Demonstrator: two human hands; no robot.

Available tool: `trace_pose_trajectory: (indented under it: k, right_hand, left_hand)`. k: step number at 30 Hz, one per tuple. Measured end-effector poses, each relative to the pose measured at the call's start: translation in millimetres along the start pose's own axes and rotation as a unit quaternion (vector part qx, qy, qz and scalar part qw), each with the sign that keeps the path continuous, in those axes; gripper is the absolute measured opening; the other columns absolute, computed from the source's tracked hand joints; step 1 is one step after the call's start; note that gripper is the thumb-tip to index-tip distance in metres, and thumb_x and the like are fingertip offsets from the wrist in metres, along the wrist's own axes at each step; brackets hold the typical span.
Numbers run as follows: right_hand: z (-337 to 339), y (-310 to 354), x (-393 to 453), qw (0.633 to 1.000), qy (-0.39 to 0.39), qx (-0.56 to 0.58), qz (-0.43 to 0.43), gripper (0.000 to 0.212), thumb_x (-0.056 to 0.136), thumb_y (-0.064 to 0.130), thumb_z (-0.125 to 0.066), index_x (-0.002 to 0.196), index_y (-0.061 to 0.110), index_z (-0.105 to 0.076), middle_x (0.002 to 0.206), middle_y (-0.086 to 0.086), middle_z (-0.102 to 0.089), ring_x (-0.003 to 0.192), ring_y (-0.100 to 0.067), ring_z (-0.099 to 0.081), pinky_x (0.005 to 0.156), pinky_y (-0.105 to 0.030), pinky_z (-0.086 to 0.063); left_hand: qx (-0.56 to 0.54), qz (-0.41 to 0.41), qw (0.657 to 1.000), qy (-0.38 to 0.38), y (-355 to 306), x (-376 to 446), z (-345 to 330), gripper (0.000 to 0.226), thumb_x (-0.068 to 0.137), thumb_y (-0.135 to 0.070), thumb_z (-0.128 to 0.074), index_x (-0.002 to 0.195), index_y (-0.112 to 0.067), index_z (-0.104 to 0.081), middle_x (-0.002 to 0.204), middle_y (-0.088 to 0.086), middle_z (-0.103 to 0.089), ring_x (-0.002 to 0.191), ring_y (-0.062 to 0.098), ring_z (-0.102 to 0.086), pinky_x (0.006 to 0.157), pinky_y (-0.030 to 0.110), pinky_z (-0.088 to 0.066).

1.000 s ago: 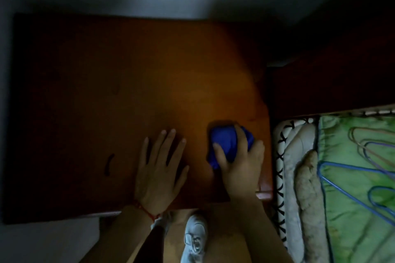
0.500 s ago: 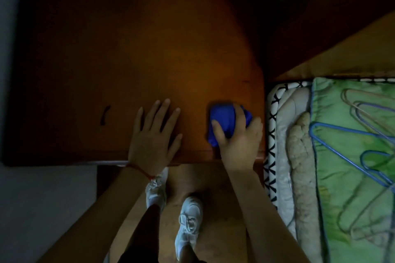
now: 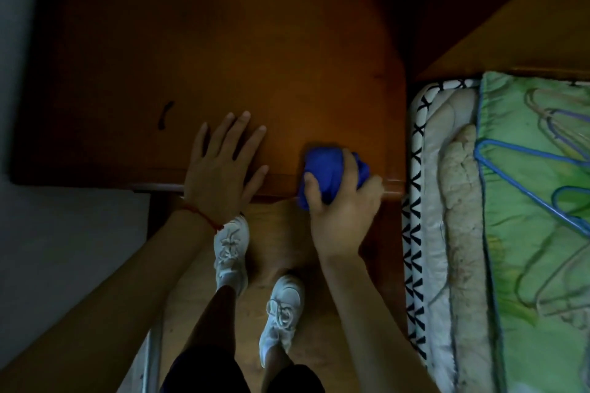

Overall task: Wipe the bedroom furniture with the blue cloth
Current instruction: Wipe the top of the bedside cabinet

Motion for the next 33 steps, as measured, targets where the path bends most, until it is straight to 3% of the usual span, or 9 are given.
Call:
trace_pose_trajectory:
  k: [3, 8, 13, 18, 24, 30, 33]
  right_hand:
    - [-4.6, 7.0, -2.2, 0.995, 0.031, -0.041, 0.086, 0.061, 0.081, 0.057, -0.047, 0.125, 0.014, -0.045, 0.094, -0.018, -0.052, 0.080, -0.029, -0.050, 0.075, -0.037, -0.042]
    - [5.7, -13.7, -1.2, 0.998, -0.015, -0.024, -0.054, 0.065, 0.081, 0.056, -0.048, 0.129, 0.012, -0.043, 0.105, -0.022, -0.051, 0.092, -0.035, -0.049, 0.082, -0.044, -0.042]
    - [-9.5, 21.6, 25.8, 0.995, 0.033, -0.068, 0.068, 0.063, 0.081, 0.057, -0.047, 0.125, 0.012, -0.048, 0.095, -0.019, -0.053, 0.080, -0.030, -0.050, 0.073, -0.036, -0.039]
    - [-25.7, 40.0, 80.5, 0.999, 0.013, -0.041, 0.012, 0.063, 0.082, 0.054, -0.054, 0.129, 0.013, -0.045, 0.102, -0.020, -0.053, 0.089, -0.033, -0.050, 0.080, -0.041, -0.039]
    - [-17.1, 29.5, 16.2, 0.997, 0.031, -0.068, 0.031, 0.062, 0.080, 0.057, -0.047, 0.124, 0.014, -0.047, 0.093, -0.019, -0.054, 0.079, -0.031, -0.052, 0.072, -0.036, -0.040]
    - [-38.0, 58.2, 130.5, 0.999, -0.016, -0.044, 0.015, 0.062, 0.080, 0.055, -0.051, 0.124, 0.012, -0.050, 0.097, -0.020, -0.055, 0.085, -0.034, -0.053, 0.076, -0.041, -0.041]
    - [-35.6, 55.0, 110.9, 0.998, 0.001, -0.059, 0.020, 0.063, 0.080, 0.056, -0.050, 0.127, 0.015, -0.045, 0.097, -0.018, -0.054, 0.084, -0.031, -0.052, 0.076, -0.036, -0.038]
  left_hand:
    - [-0.001, -0.003, 1.000, -0.006, 0.4, -1.1, -0.9, 0.053, 0.096, -0.042, -0.035, 0.136, -0.010, -0.046, 0.144, 0.019, -0.041, 0.133, 0.034, -0.032, 0.109, 0.054, -0.018]
    - [-0.001, 0.000, 1.000, -0.011, 1.0, -0.1, -0.5, 0.053, 0.094, -0.042, -0.037, 0.137, -0.012, -0.042, 0.143, 0.020, -0.041, 0.133, 0.034, -0.031, 0.108, 0.053, -0.017]
    - [0.003, 0.002, 1.000, -0.015, 1.8, 0.2, 0.2, 0.052, 0.093, -0.040, -0.040, 0.136, -0.012, -0.042, 0.142, 0.020, -0.042, 0.132, 0.033, -0.032, 0.107, 0.054, -0.019]
    - [-0.022, 0.003, 1.000, -0.008, 3.8, 5.9, -0.3, 0.052, 0.092, -0.042, -0.040, 0.136, -0.013, -0.042, 0.142, 0.022, -0.041, 0.132, 0.034, -0.030, 0.108, 0.053, -0.016]
    - [-0.048, 0.016, 0.999, -0.006, 23.3, 42.0, 5.6, 0.051, 0.093, -0.040, -0.040, 0.135, -0.012, -0.041, 0.141, 0.024, -0.041, 0.132, 0.035, -0.028, 0.108, 0.054, -0.016]
    - [-0.030, 0.003, 0.999, 0.034, 34.2, 71.0, -1.0, 0.053, 0.092, -0.040, -0.039, 0.134, -0.009, -0.049, 0.143, 0.023, -0.040, 0.133, 0.035, -0.027, 0.108, 0.054, -0.013]
    - [-0.035, 0.006, 0.998, 0.043, 33.1, 72.0, -0.6, 0.052, 0.094, -0.042, -0.035, 0.135, -0.012, -0.043, 0.143, 0.023, -0.040, 0.133, 0.035, -0.026, 0.108, 0.053, -0.013]
Point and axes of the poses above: each hand's wrist, its own x-axis towards the middle knuckle, its own z-axis out of the back of the hand, y = z × x, the point moved 7 cm from there along x, towards the middle knuckle
